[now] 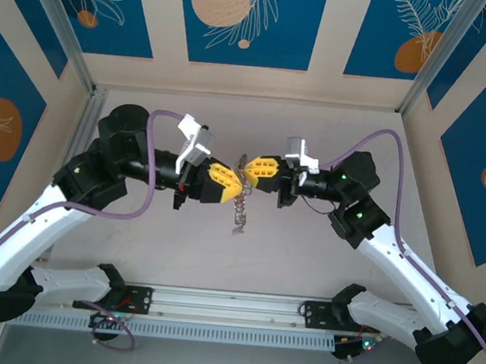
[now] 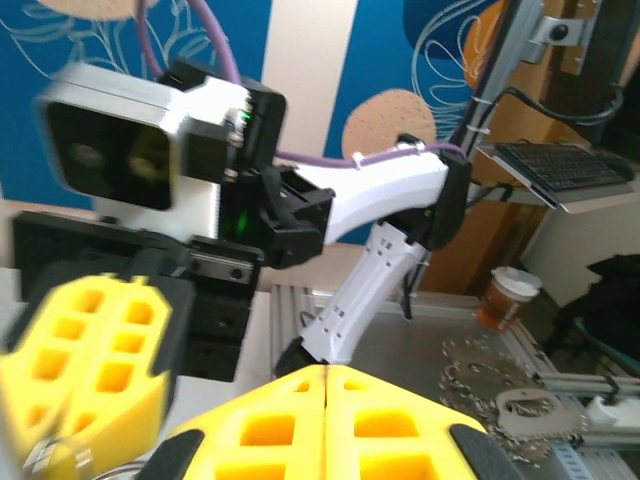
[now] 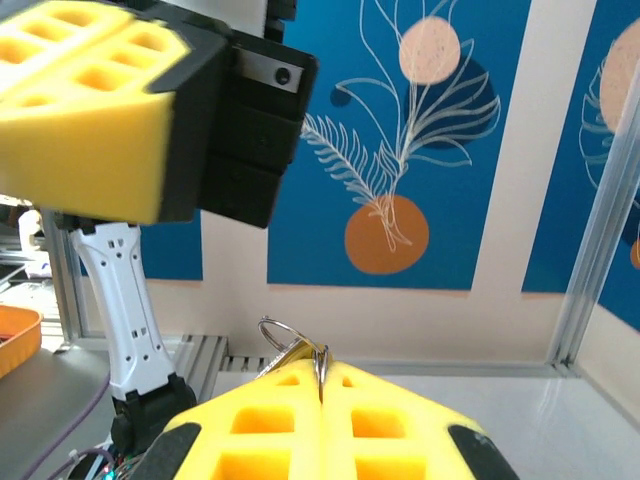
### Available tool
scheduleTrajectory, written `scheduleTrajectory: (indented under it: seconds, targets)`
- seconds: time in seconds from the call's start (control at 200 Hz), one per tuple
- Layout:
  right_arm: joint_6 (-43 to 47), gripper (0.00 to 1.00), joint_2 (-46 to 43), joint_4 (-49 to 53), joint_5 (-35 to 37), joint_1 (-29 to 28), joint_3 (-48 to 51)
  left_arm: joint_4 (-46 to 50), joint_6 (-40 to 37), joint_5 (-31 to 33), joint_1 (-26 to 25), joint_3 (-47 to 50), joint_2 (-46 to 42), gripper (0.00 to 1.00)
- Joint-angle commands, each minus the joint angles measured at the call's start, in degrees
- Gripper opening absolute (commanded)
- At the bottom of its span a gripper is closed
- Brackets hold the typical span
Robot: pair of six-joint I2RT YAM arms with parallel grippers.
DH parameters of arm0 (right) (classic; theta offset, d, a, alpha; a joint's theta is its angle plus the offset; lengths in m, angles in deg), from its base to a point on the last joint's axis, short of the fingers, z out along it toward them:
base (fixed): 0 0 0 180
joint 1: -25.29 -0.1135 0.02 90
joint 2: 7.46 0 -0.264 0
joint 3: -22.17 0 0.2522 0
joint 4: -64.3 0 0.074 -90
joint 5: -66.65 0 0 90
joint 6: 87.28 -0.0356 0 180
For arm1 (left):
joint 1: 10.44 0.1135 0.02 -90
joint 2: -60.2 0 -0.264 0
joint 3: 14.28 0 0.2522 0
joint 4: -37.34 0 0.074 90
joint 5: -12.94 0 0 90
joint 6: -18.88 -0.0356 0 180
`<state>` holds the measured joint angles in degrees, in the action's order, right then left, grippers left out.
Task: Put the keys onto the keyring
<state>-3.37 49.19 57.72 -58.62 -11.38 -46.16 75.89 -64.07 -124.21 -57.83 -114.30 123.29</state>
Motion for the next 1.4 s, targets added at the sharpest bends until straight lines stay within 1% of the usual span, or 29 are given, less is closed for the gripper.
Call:
scheduleTrajectory:
  seconds: [0.0, 0.085, 0.15, 0.31, 0.48, 0.58, 0.69, 0.98, 1.396]
  targets:
    - [-3.42, 0.0, -3.71, -9.84, -3.72, 0.52, 0.32, 6.54, -3.51, 7.59, -0.33, -6.24, -0.16, 0.05]
    - [-4.87, 0.0, -5.17, -12.35, -5.36, 1.11, 0.49, 10.9, -4.99, 12.74, -0.33, -9.97, 1.16, 0.02]
    - [-4.98, 0.0, -6.01, -12.87, -6.16, 1.2, 0.25, 12.31, -5.25, 14.26, -0.33, -11.82, 2.36, 0.0]
    - [-5.63, 0.0, -6.65, -14.28, -7.26, 1.15, -0.19, 11.23, -5.35, 13.66, -0.91, -13.2, 5.22, 0.0]
    - [-6.56, 0.0, -6.47, -15.24, -7.49, 1.13, -0.28, 11.45, -8.13, 15.62, -3.33, -13.68, 7.98, 0.0]
    - [-6.49, 0.0, -6.37, -15.1, -6.84, 1.15, -0.37, 11.78, -9.61, 14.73, -4.32, -13.49, 9.05, 0.02]
    - [-6.48, 0.0, -5.69, -15.17, -6.22, 1.16, -0.52, 11.74, -11.17, 14.24, -5.3, -12.82, 9.07, 0.04]
    - [-6.13, 0.0, -3.59, -15.17, -4.47, 1.27, -0.99, 12.88, -13.0, 13.96, -6.3, -10.71, 7.94, 0.04]
    - [-5.24, 0.0, -2.98, -13.84, -2.47, 1.5, -0.99, 14.3, -13.29, 13.94, -6.39, -9.68, 6.0, 0.05]
